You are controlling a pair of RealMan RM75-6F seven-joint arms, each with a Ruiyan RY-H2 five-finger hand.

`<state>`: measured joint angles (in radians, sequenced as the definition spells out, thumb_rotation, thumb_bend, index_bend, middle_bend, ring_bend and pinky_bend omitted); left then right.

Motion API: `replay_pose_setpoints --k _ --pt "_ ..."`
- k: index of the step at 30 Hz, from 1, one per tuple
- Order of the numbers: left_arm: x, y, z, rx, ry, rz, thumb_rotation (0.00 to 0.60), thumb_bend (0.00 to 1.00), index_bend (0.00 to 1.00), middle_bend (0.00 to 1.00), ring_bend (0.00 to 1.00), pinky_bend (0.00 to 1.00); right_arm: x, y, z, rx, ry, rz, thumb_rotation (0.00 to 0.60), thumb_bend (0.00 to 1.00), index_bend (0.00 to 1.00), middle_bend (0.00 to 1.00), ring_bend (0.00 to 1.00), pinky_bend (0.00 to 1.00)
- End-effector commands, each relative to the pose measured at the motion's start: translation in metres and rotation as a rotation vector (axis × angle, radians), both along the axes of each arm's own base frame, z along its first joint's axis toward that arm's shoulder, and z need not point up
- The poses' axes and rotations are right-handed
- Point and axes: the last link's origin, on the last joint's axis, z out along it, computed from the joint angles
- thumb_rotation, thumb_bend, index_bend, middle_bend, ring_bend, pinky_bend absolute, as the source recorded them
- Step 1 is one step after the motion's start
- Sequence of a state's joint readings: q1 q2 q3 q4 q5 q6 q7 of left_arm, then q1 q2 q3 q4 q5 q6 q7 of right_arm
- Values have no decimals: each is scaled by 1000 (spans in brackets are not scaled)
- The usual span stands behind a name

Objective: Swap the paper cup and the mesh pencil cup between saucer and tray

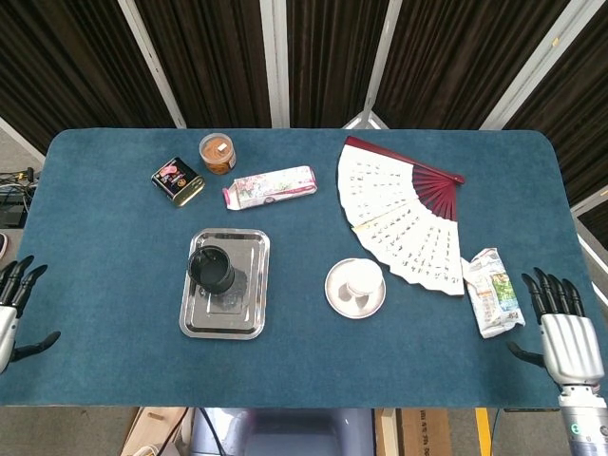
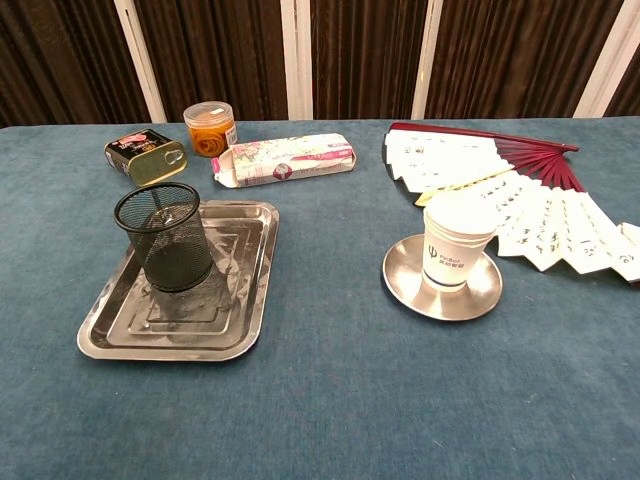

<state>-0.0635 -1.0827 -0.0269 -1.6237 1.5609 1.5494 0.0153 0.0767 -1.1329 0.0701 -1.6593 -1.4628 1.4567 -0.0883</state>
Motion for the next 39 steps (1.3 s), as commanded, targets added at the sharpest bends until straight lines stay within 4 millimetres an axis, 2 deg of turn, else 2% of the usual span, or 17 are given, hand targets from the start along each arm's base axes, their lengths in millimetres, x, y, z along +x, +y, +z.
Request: replay_pose_setpoints --k 1,5,9,15,19,26,35,39 --pt "0 0 0 -1 0 5 600 116 109 0 0 87 7 -7 -7 54 -52 14 600 48 68 14 0 0" --pt "-2 2 1 13 4 15 600 116 109 0 0 86 25 -33 -11 124 -60 51 600 48 68 14 0 0" --pt "-2 2 1 18 7 22 600 116 109 0 0 86 56 -65 -19 219 -93 70 600 49 64 14 0 0" --pt "-3 4 0 21 12 30 600 116 109 0 0 86 90 -102 -40 340 -87 71 600 47 63 14 0 0" --pt "-4 5 1 26 13 37 600 117 109 0 0 87 107 -119 -55 374 -68 73 600 48 58 13 0 0" --pt "-6 6 0 31 21 58 600 117 109 0 0 86 127 -134 -81 424 -58 68 600 48 51 14 0 0" --pt "-7 8 -1 36 27 72 600 117 109 0 0 86 143 -142 -105 466 -47 84 600 47 51 14 0 0" --pt "-7 9 -1 37 28 74 600 117 109 0 0 86 150 -144 -114 474 -48 93 600 47 51 19 31 0"
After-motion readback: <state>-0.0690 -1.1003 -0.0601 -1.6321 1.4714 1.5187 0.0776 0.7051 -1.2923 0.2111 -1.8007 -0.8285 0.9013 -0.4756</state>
